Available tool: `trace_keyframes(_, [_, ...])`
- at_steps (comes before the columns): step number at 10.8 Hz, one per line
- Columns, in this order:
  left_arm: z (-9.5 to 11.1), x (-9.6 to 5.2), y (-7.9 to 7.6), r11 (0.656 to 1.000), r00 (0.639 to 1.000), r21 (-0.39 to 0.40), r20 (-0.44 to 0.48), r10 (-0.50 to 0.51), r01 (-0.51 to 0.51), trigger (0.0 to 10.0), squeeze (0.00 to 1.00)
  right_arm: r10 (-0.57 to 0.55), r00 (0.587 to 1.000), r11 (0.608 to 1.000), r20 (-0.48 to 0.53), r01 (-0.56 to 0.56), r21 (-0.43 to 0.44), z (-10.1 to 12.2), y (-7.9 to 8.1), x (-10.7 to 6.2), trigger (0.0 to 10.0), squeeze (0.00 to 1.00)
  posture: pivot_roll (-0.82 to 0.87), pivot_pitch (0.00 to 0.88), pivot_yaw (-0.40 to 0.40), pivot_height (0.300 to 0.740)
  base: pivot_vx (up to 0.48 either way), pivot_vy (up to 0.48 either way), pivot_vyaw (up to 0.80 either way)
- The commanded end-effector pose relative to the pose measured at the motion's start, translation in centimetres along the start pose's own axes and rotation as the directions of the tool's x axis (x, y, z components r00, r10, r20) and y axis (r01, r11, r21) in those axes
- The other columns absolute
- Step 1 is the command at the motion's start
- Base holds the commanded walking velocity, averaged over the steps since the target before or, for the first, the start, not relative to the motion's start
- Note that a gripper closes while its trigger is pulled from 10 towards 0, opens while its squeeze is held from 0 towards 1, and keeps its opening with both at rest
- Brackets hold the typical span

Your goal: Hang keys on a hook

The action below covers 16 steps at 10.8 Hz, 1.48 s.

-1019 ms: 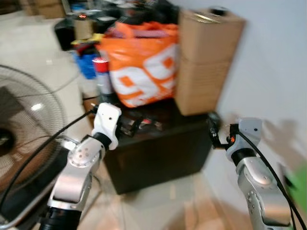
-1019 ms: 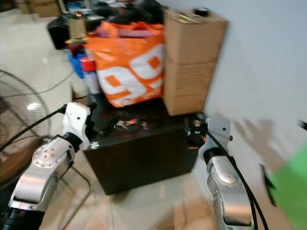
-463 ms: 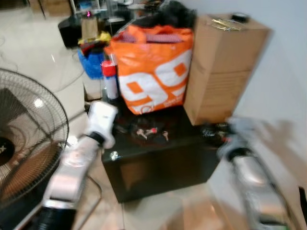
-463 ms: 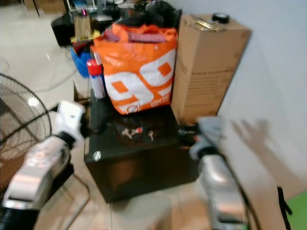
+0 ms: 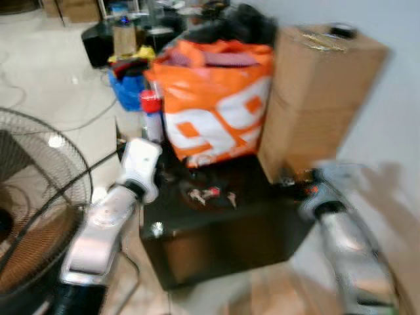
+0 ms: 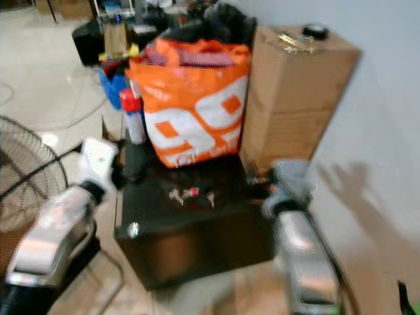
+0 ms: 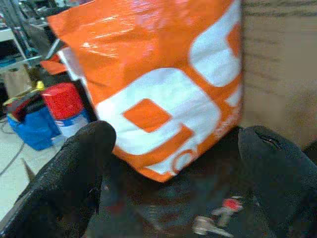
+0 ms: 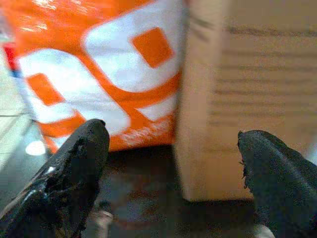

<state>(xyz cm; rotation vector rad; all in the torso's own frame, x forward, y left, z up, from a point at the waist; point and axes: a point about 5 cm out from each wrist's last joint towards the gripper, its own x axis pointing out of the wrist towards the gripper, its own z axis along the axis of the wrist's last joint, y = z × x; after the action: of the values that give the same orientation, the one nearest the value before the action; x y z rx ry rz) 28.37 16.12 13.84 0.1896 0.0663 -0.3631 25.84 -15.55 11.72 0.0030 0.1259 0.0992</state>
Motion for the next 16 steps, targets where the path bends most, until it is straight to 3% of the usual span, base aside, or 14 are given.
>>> trace_keyframes(1, [0.7,0.4,-0.4,1.0,1.0,0.002,0.024,-0.011,0.011,10.0,0.14,-0.032,0.999,0.999,0.011,0.032,-0.014,0.3,-1.0,-0.1,10.0,0.0,-0.11,0.0,0.004,0.732,0.337,0.0,0.0])
trace_keyframes(4, [0.7,0.5,-0.5,1.0,1.0,0.002,0.026,-0.013,0.013,10.0,0.15,-0.022,1.0,0.999,0.008,0.022,-0.046,0.4,-1.0,0.0,10.0,0.0,-0.11,0.0,0.004,0.732,0.337,0.0,0.0])
trace_keyframes(7, [0.8,0.6,-0.5,1.0,1.0,0.007,0.026,-0.016,0.016,10.0,0.14,-0.014,1.0,0.997,-0.019,0.013,-0.077,0.1,-1.2,0.2,10.0,0.0,-0.11,0.0,0.001,0.732,0.333,0.0,0.73])
trace_keyframes(8, [0.7,0.6,-0.6,0.999,0.999,0.025,0.016,-0.034,0.033,10.0,0.12,-0.009,0.999,0.998,-0.054,0.006,-0.064,-0.3,-1.6,0.3,10.0,0.0,-0.11,0.0,-0.002,0.732,0.27,0.0,0.0])
trace_keyframes(10, [-0.1,0.4,-1.3,0.987,0.989,0.071,-0.039,-0.142,0.145,10.0,0.07,0.057,0.98,0.984,-0.188,-0.088,-0.156,-1.8,-2.2,0.3,10.0,0.0,-0.11,0.0,-0.01,0.732,0.0,0.0,0.0])
trace_keyframes(11, [-0.6,0.4,-1.9,0.967,0.971,0.101,-0.074,-0.229,0.236,10.0,0.07,0.105,0.954,0.973,-0.279,-0.156,-0.17,-2.9,-2.2,0.3,10.0,0.0,-0.12,0.0,-0.015,0.732,0.0,0.0,0.0])
trace_keyframes(13, [-1.7,0.1,-2.8,0.918,0.925,0.137,-0.133,-0.356,0.373,10.0,0.08,0.129,0.922,0.961,-0.364,-0.207,-0.184,-4.8,-2.4,0.6,10.0,0.0,-0.13,0.0,-0.016,0.732,0.0,0.0,0.0])
trace_keyframes(14, [-2.6,-0.5,-3.7,0.859,0.863,0.128,-0.182,-0.472,0.496,10.0,0.08,0.154,0.881,0.959,-0.447,-0.242,-0.147,-6.9,-2.6,0.8,10.0,0.0,-0.16,0.0,-0.013,0.732,0.0,0.0,0.0])
trace_keyframes(16, [-4.2,-1.1,-5.0,0.798,0.793,0.116,-0.263,-0.549,0.591,10.0,0.08,0.159,0.823,0.956,-0.545,-0.267,-0.125,-9.4,-2.7,0.5,10.0,0.0,-0.19,0.0,-0.025,0.732,0.0,0.0,0.0])
